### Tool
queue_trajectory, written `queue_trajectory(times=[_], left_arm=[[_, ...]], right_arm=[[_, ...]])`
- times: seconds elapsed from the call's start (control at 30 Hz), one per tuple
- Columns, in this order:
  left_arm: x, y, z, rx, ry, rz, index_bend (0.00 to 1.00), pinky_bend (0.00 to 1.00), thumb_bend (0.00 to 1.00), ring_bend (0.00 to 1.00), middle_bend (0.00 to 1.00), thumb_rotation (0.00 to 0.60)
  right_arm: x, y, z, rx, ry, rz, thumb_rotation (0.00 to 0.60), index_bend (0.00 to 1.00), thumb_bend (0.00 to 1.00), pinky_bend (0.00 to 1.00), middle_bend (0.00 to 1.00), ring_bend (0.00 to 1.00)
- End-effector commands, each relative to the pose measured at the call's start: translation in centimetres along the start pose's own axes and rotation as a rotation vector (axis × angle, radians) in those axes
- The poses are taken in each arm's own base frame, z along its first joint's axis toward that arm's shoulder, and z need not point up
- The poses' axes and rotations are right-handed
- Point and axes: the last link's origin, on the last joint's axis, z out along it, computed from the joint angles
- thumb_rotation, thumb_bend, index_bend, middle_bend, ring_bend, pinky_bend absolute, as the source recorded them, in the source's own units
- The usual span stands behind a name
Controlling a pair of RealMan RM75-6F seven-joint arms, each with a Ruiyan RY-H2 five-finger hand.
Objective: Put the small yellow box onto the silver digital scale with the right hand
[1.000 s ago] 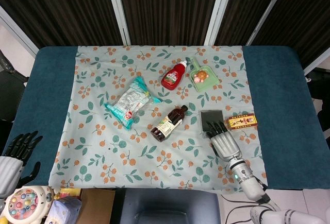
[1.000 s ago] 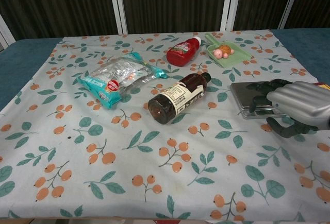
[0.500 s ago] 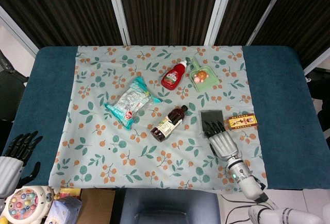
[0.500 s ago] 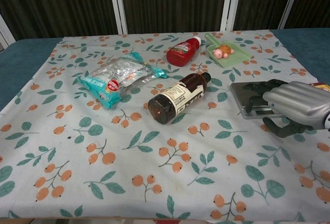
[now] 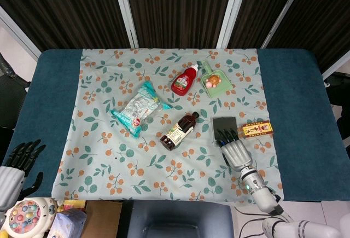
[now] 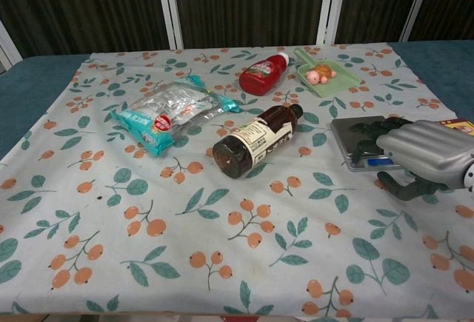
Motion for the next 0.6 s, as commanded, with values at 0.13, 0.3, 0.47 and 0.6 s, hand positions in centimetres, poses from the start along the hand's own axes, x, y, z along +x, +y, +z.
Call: queue_trajectory(times=[0.13, 0.3, 0.47, 0.6], left_arm=[[0.0, 0.0, 0.0, -0.001, 0.001, -0.002, 0.0, 0.09, 0.51, 0.0, 0.0, 0.6], [0.1, 0.0, 0.0, -0.004, 0.002, -0.002, 0.0, 0.09, 0.51, 0.0, 0.0, 0.6], [0.0, 0.0, 0.0, -0.005, 0.003, -0.001, 0.0, 0.09, 0.51, 0.0, 0.0, 0.6], [-0.1, 0.1, 0.0, -0.005, -0.001, 0.003, 0.0, 0.09, 0.51, 0.0, 0.0, 0.6]], right_arm=[[-0.3, 0.0, 0.0, -0.003, -0.011, 0.002, 0.6, 0.38, 0.73, 0.0, 0.0, 0.0], [0.3, 0.3, -0.5, -0.011, 0.022, 0.029, 0.6, 0.36, 0.73, 0.0, 0.0, 0.0], [1.6, 1.9, -2.3, -0.049, 0.109, 0.101, 0.6, 0.22, 0.72, 0.0, 0.0, 0.0], [1.9, 4.3, -3.5, -0.108, 0.131, 0.118, 0.6, 0.16, 0.52, 0.0, 0.0, 0.0]])
